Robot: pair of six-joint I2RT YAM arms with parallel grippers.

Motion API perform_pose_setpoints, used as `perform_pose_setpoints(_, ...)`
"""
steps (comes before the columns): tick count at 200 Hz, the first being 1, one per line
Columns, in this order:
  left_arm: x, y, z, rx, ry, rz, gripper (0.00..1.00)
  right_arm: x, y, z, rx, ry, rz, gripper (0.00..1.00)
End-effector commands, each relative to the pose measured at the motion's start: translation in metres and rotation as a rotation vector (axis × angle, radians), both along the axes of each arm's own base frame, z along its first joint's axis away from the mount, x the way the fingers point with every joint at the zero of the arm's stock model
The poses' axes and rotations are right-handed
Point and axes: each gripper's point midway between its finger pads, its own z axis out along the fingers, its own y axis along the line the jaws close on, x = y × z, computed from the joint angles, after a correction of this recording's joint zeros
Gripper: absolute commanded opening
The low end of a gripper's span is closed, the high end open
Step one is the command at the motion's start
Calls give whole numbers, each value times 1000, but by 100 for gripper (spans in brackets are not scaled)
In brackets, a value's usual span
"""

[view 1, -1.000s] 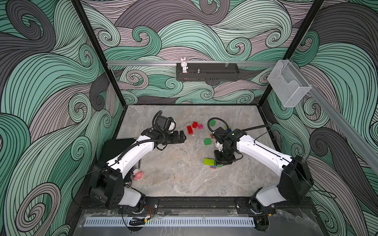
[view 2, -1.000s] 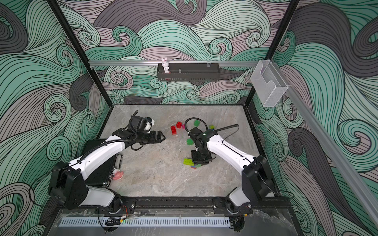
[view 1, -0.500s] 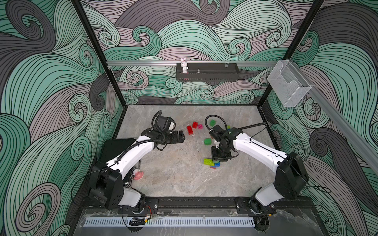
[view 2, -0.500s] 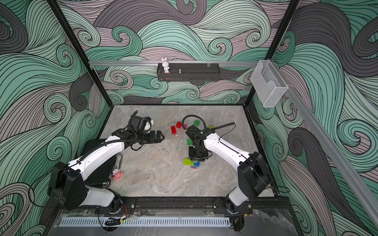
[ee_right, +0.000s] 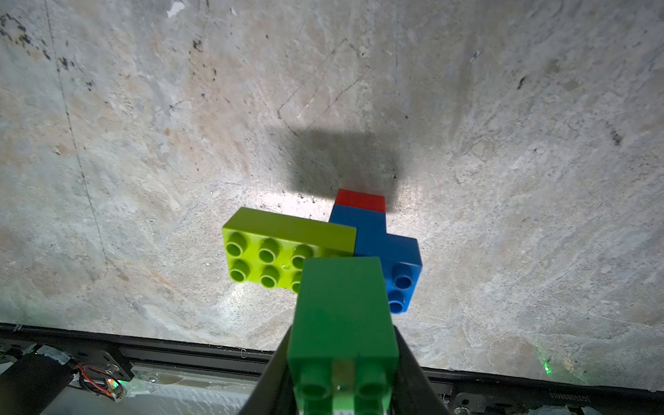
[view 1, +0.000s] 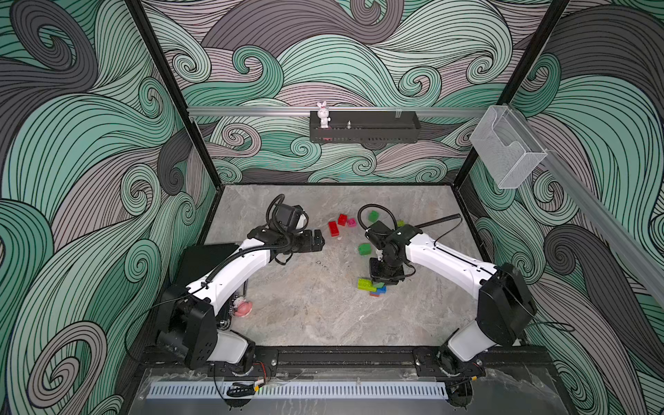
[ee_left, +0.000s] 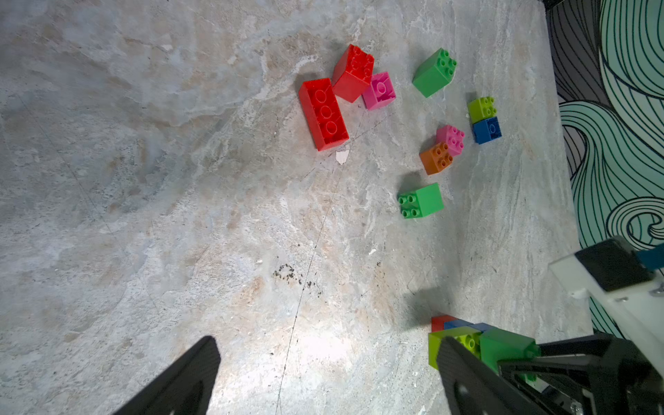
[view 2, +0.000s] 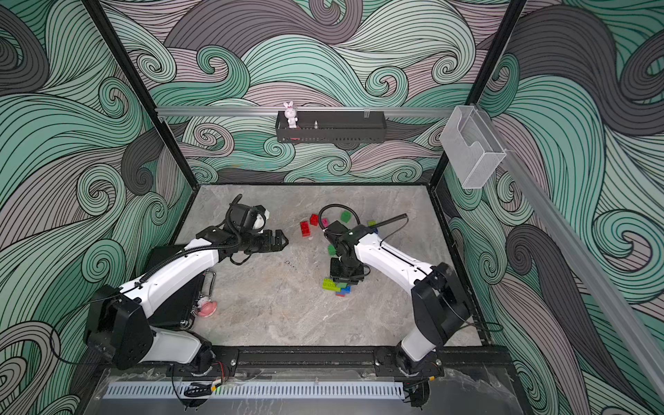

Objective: Assemble the number 4 with lego
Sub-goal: Assemble the lego brick with the lego brick.

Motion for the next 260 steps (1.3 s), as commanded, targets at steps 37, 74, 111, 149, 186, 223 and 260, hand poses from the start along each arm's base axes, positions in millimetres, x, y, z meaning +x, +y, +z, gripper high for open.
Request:
perform_pose_setpoints(37, -3, 3, 3, 20, -11, -4, 99, -5, -5, -7, -45, 21, -7, 0)
perform_pose_setpoints(74, -3, 4, 3, 21, -14, -6, 99, -7, -10, -5, -71, 18, -5, 0)
perform_pose_setpoints(111, -3, 4, 4, 22, -18, -5, 99, -7, -10, -9, -90, 26, -6, 0)
perform_pose_setpoints(149, -4, 5, 3, 23, -20, -3, 99, -10, -9, -18, -107, 47, 0, 0)
perform_pose_setpoints(186, -3, 4, 3, 20, -28, -4, 99, -16, -12, -28, -145, 83, 35, 0)
perform_pose_setpoints(223, -3, 4, 3, 18, -30, -3, 99, -27, -26, -37, -223, 137, 101, 0)
perform_pose_setpoints(260, -3, 4, 2, 18, -29, -5, 99, -33, -39, -42, -283, 171, 151, 0)
